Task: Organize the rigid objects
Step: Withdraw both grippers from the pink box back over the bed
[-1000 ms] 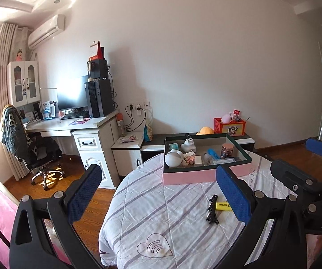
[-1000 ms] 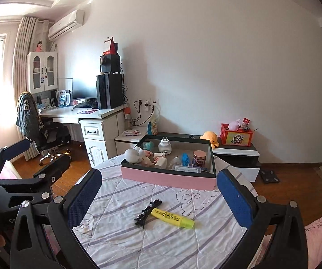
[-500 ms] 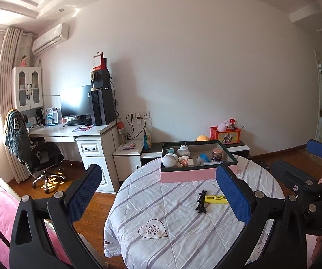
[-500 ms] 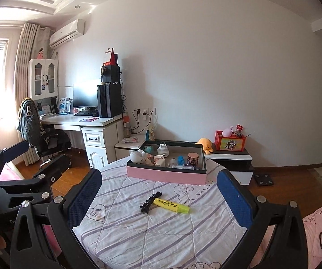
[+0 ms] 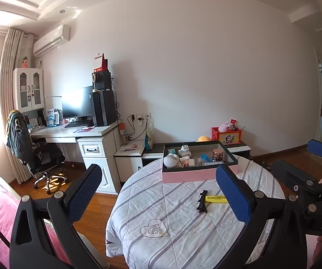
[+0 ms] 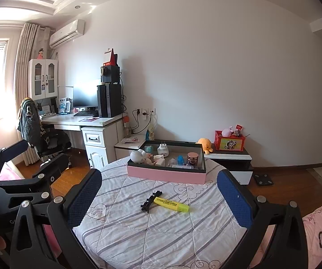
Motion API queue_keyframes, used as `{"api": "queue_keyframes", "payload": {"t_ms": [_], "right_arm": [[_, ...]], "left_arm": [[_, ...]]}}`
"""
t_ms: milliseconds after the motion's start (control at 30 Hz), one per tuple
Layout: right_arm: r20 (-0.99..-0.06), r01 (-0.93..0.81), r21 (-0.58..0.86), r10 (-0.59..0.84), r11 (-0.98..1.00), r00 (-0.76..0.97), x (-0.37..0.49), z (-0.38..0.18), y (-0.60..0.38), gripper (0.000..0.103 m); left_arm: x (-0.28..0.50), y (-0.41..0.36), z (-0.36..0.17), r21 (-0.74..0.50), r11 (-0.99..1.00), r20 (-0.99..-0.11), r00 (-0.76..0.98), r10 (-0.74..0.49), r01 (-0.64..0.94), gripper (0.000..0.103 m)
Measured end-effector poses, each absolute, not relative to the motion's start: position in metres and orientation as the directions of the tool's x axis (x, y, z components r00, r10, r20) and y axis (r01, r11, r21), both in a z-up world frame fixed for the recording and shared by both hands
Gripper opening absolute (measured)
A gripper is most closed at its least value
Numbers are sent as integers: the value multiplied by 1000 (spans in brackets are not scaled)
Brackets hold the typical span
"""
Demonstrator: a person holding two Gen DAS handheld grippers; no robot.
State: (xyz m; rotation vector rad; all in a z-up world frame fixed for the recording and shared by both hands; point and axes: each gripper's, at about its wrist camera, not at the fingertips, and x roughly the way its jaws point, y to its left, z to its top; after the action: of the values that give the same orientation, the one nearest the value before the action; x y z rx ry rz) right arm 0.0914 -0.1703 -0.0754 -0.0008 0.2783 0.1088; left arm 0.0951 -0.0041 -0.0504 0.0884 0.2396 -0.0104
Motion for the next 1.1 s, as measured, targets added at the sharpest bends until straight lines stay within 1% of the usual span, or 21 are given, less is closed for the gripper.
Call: {"api": "queue_keyframes", "payload": {"t_ms": [367,767,1100], "right_arm": [[-286,-107,10,105,994,953,96,-80,-169,103],[-313,-101,22,103,995,944,110,-90,-175,103],[-370,-76,37,85,996,925,136,-108,-185,103]], "left_arm": [[97,-5,-56,85,996,-249,968,1,21,103],[117,-13,-67,87,996,-274,962,-8,33,103],[147,-25,-84,96,994,-337,941,-24,60,103]]}}
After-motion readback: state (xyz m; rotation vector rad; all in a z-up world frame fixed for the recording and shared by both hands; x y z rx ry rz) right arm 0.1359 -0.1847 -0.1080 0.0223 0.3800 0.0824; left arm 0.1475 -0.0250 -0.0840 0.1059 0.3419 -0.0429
